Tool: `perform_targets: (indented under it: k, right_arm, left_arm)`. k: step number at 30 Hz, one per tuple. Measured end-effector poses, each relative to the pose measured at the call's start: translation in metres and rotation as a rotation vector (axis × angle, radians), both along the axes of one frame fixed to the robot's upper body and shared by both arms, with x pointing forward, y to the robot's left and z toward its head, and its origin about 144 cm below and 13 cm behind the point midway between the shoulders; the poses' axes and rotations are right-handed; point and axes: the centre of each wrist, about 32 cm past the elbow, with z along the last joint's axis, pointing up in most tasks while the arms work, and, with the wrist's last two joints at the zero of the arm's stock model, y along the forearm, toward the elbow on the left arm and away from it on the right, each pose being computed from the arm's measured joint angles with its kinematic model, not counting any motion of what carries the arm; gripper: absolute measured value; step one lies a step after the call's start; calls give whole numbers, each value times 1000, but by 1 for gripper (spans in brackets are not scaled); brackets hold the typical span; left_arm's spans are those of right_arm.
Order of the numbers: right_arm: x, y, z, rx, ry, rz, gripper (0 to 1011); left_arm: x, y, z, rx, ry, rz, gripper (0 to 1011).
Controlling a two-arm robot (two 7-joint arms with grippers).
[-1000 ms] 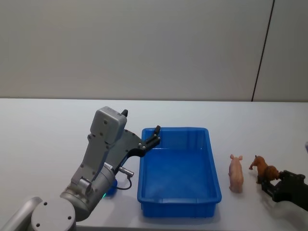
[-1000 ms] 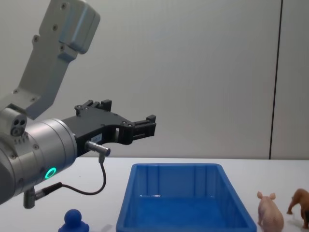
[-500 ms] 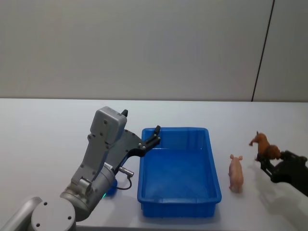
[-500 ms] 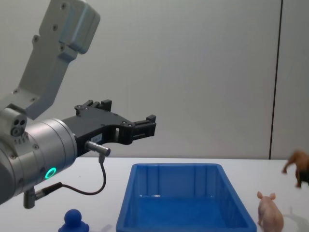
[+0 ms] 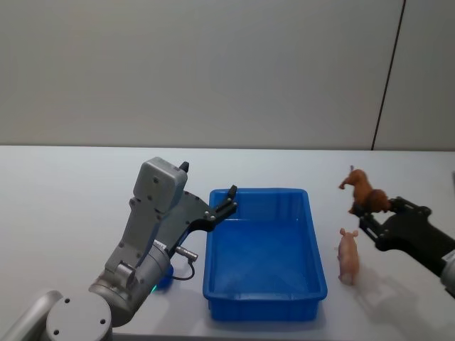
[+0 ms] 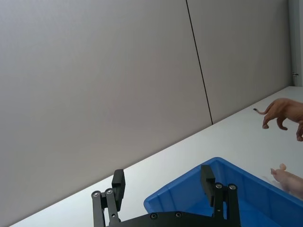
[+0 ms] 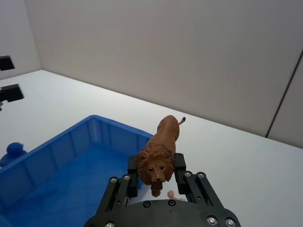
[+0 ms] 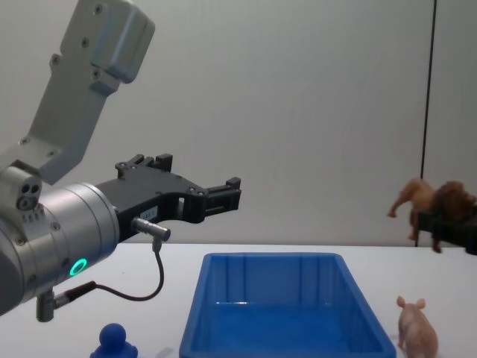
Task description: Pick up the two dolls from the table and place them into the box.
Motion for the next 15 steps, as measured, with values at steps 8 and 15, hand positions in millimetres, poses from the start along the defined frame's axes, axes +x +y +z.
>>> perform_targets:
  k: [8, 15]
  right_arm:
    - [4, 23, 4, -37, 37, 52, 429]
    - [10, 40, -2, -80, 99, 72, 429]
  left_arm:
    - [0, 0, 0, 0, 0, 0, 1001]
    - [0, 0, 0, 0, 0, 0, 1001]
